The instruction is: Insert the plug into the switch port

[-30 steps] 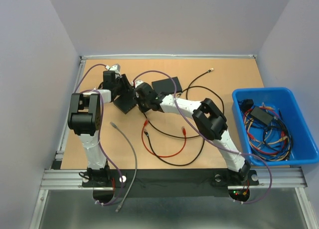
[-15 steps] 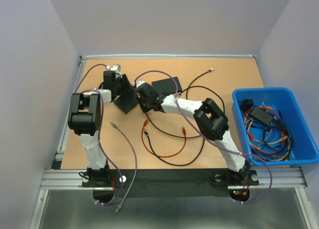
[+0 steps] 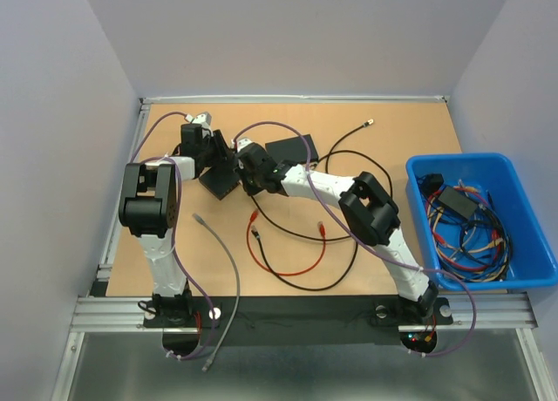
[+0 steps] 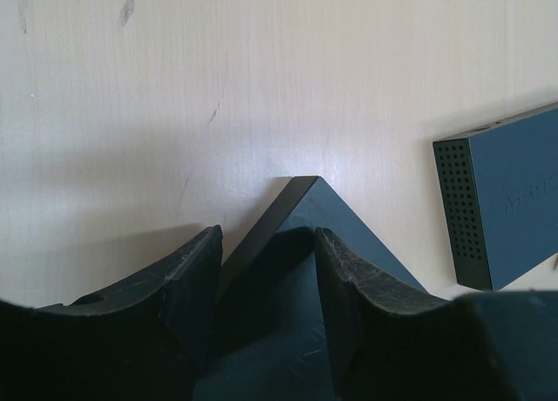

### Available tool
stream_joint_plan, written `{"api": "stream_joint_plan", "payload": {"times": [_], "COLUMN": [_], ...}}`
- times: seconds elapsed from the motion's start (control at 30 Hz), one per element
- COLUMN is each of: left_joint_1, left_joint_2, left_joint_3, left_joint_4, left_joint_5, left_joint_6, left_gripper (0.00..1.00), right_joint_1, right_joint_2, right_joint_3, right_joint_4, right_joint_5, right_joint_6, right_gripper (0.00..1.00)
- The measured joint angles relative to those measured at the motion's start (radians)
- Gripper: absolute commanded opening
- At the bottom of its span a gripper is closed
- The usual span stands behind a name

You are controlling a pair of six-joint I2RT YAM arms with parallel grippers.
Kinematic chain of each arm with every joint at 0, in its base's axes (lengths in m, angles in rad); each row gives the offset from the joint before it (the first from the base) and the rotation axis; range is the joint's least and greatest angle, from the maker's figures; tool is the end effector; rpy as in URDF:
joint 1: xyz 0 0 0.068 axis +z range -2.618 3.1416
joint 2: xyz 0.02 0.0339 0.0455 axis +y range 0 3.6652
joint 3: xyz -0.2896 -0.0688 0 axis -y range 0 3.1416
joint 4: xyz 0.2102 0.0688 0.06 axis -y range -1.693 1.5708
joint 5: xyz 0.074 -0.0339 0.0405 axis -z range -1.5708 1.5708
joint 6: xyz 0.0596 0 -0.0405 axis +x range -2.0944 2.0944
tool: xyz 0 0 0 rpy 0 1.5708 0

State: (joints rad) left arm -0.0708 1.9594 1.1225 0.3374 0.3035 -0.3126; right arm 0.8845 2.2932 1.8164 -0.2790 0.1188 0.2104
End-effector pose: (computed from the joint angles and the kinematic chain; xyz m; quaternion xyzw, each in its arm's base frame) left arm 0.4276 -0.0482 0.2029 -0.0259 0.8532 -0.2237 0.4705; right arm 0.3367 0.3999 0.1963 -0.2809 0.8727 0.1594 0.3662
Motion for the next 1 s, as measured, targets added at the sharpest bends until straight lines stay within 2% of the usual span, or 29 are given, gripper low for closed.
{"api": "stream_joint_plan", "payload": {"times": [0.63,1.0], "left_joint_1": [0.0,0.0], "left_joint_2": [0.0,0.0], "left_joint_3": [0.0,0.0], "left_joint_4": [0.0,0.002], "left_joint_5": [0.0,-0.002], "left_joint_6": [0.0,0.001], "left_gripper": [0.56,0.56], "right_joint_1": [0.0,0.0], "right_joint_2": [0.026,0.061], "right_joint_3": [0.005,0.07], "right_joint_4": [-0.001,-0.04], "right_joint_5": [-0.003,-0.001], "right_joint_6": [0.004,-0.003], "right_gripper": [0.0,0.0]}}
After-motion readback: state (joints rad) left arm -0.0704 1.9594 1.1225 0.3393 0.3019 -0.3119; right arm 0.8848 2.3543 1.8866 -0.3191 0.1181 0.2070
